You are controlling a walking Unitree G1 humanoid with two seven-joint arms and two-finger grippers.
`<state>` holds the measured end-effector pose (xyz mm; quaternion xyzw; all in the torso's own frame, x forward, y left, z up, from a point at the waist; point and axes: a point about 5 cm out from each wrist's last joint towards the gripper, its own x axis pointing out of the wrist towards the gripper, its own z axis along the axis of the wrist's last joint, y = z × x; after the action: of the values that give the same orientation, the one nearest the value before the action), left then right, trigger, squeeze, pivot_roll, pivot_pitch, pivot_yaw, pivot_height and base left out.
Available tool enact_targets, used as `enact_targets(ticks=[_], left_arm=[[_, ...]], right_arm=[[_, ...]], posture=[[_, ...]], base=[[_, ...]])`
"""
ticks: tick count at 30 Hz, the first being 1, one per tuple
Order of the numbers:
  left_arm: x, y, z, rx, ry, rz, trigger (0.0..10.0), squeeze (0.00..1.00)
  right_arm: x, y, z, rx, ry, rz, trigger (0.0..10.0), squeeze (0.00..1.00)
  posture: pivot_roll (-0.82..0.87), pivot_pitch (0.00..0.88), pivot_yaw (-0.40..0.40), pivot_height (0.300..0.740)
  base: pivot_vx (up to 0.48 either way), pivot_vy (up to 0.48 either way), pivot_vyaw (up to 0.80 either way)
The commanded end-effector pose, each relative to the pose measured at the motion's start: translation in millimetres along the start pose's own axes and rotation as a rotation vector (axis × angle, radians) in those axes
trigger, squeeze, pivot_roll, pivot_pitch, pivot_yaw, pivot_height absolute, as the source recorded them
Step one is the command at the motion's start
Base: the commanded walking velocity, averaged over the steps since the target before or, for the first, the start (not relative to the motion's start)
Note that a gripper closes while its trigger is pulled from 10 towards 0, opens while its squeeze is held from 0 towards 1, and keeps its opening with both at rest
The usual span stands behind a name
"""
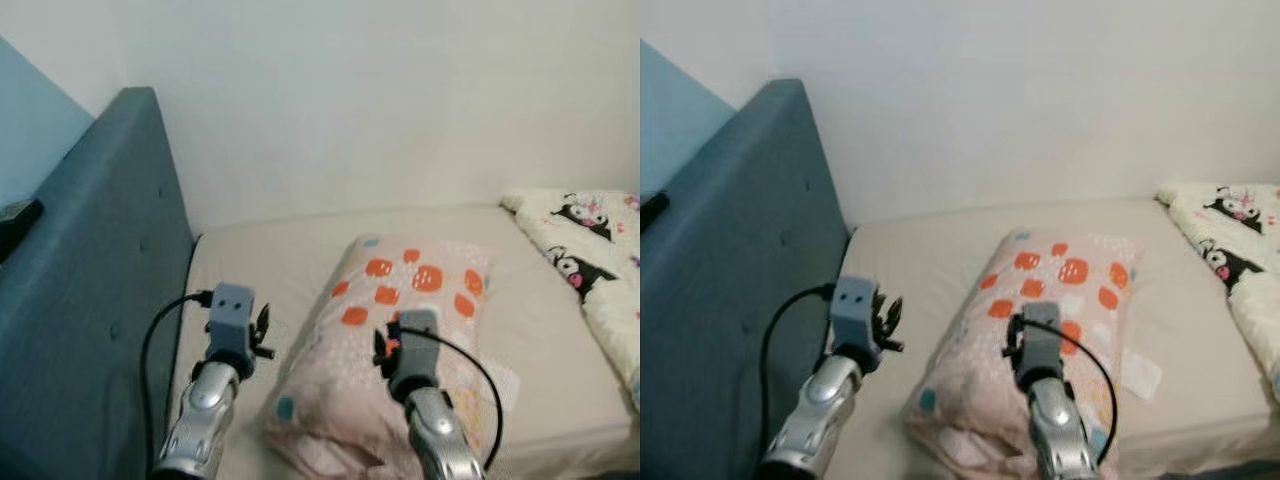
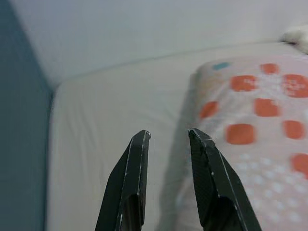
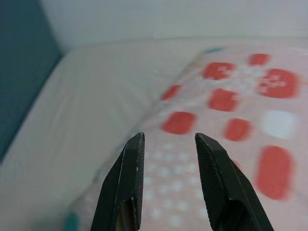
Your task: Clean up the room
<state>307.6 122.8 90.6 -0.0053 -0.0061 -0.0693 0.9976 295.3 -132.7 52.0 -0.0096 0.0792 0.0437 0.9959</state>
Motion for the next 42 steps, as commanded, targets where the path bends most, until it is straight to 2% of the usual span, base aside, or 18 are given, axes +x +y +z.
enact_targets(ticks=[1, 11, 42], left_arm=[[-2.7, 2.7, -6.2, 0.004, 0.027, 0.012, 10.0, 0.00], [-3.5, 3.2, -5.0, 0.023, 0.012, 0.015, 10.0, 0.00], [-3.5, 1.6, -5.5, 0.027, 0.014, 0.016, 10.0, 0.00]], right_arm=[[-1.6, -3.9, -3.0, 0.004, 0.010, -0.012, 10.0, 0.00], [-1.3, -3.2, -2.9, 0.003, 0.010, -0.008, 10.0, 0.00], [-0.9, -4.0, -3.3, -0.018, 0.017, -0.007, 10.0, 0.00]], posture=[[-0.01, 0.035, -0.012, 0.738], [-0.01, 0.040, -0.015, 0.738], [-0.01, 0.045, -0.012, 0.738]], base=[[0.000, 0.000, 0.00], [0.000, 0.000, 0.00], [0.000, -0.369, 0.00]])
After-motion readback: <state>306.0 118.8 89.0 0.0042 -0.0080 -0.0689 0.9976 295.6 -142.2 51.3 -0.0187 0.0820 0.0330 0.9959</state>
